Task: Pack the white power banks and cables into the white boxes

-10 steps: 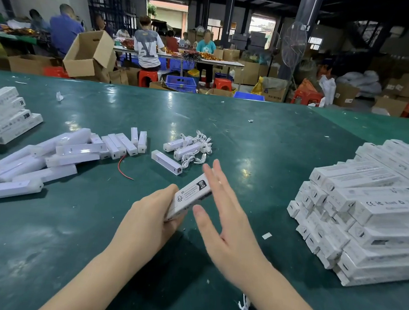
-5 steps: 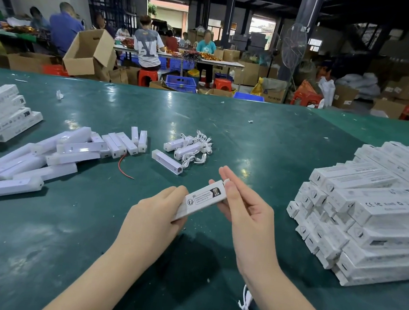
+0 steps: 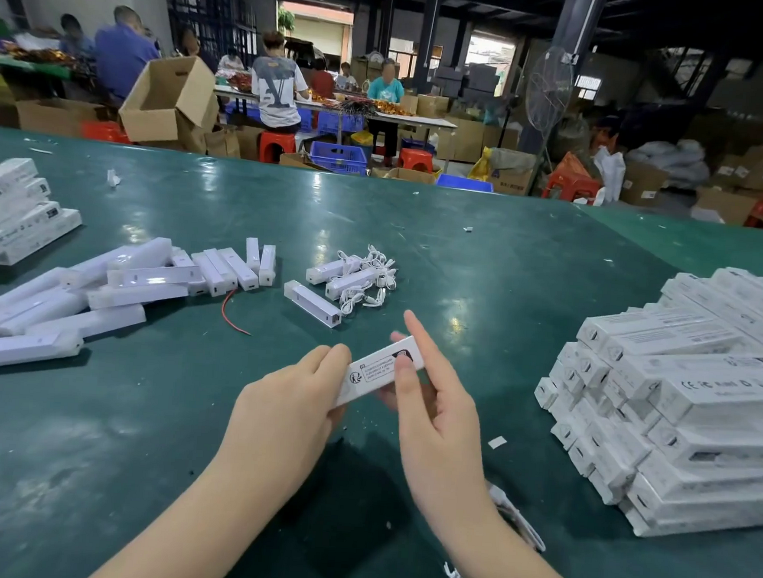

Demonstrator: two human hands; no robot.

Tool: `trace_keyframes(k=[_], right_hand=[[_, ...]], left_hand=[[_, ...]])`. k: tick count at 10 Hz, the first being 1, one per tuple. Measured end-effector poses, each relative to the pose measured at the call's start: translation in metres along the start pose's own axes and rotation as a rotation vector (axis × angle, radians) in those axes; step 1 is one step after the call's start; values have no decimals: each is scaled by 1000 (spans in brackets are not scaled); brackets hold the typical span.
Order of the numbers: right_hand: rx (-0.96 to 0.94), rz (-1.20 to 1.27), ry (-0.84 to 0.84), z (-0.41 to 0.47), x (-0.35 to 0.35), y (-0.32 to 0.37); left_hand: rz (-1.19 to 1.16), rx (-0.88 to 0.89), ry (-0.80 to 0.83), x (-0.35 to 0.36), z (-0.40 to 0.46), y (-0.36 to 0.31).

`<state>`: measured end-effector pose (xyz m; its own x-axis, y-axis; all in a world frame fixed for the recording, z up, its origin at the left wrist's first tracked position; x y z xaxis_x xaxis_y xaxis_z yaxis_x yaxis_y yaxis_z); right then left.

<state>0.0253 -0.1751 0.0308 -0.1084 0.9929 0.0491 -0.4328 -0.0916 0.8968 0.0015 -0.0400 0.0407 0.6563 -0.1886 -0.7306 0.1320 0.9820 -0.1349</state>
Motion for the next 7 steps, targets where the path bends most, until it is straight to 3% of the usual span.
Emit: trace_keyframes(k=[1, 2, 3, 4, 5, 7], right_hand=[[86, 169, -42, 8, -4, 2], [183, 371, -179, 20, -17, 2], [250, 464, -185, 24, -21, -2], [339, 476, -111, 23, -17, -8], [425, 502, -60, 27, -21, -13], [392, 77, -142, 29, -30, -4]], left_hand=[[-15, -29, -66, -5, 2, -2], [-248, -154, -184, -17, 8, 5], [-802, -300, -185, -20, 8, 6], [-960, -260, -181, -20, 5, -2], [-978, -205, -102, -12, 3, -1], [-686, -175, 120, 9, 4, 10]])
Point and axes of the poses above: each hand's wrist, its own z-axis towards the middle knuckle, its own x-axis out of the palm, y = z × x, the point moved 2 cm from there along z, towards the middle knuckle, and after that the axes turned 2 degrees about -y, right-handed, at the moved point
